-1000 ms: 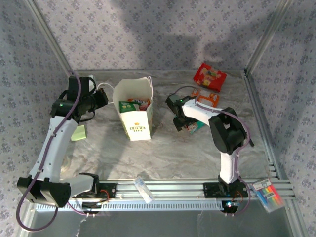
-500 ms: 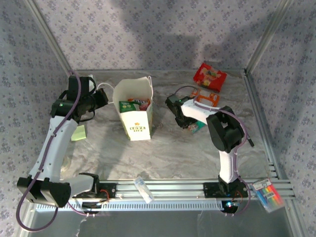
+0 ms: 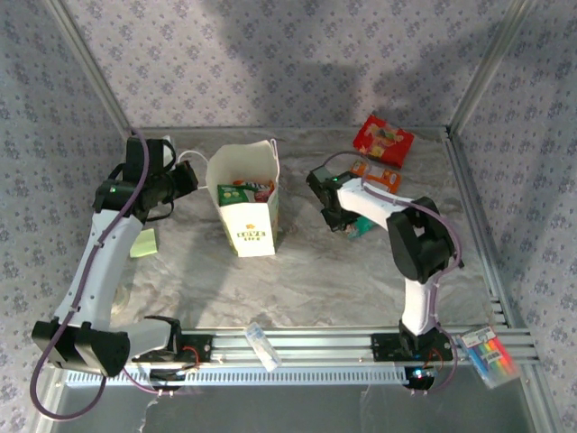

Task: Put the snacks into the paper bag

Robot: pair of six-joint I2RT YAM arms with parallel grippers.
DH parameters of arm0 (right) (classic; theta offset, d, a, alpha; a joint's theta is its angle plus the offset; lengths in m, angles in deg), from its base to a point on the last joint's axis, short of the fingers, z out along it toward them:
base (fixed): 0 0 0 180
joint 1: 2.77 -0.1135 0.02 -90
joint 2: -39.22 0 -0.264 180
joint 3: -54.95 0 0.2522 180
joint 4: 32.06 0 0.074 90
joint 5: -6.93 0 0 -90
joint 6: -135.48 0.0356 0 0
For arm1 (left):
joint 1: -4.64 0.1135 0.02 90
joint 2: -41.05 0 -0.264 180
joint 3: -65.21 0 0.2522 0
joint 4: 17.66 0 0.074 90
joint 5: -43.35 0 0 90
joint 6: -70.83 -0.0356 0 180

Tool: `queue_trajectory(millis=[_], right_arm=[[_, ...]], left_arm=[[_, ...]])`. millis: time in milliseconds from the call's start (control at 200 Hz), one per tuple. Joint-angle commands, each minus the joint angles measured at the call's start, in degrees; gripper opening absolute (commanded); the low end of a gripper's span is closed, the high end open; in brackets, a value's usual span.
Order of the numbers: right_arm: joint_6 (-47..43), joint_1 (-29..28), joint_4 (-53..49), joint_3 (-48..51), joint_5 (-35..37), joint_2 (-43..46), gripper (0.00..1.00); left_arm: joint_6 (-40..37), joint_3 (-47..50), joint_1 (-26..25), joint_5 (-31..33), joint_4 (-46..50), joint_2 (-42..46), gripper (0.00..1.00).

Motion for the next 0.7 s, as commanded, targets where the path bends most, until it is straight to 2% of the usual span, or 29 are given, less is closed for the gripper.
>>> queue_trajectory(millis=[0, 225, 405, 595, 695], right_arm=[[0.9, 1.7, 0.6, 1.1, -8.1, 6.0, 0.07], [-0.8, 6.5, 5.4, 5.0, -24.7, 14.9, 0.08], [-1.9, 11.7, 10.4, 9.2, -46.3, 22.5, 0.09], [-3.2, 12.3, 10.4, 9.2, -52.4, 27.1, 0.1], [-3.3, 12.9, 12.0, 9.7, -58.8, 29.7, 0.11]], left_arm=[[-0.3, -1.9, 0.3, 0.2, -0.1, 0.3, 0.06], [-0.1, -2.0, 0.3, -0.2, -0.3, 0.3, 0.06], [-0.1, -2.2, 0.2, -0.2, -0.3, 0.2, 0.06], [-0.1, -2.5, 0.2, -0.5, -0.5, -0.1, 0.06], [0.0, -2.5, 0.1, -0.4, -0.5, -0.3, 0.06]])
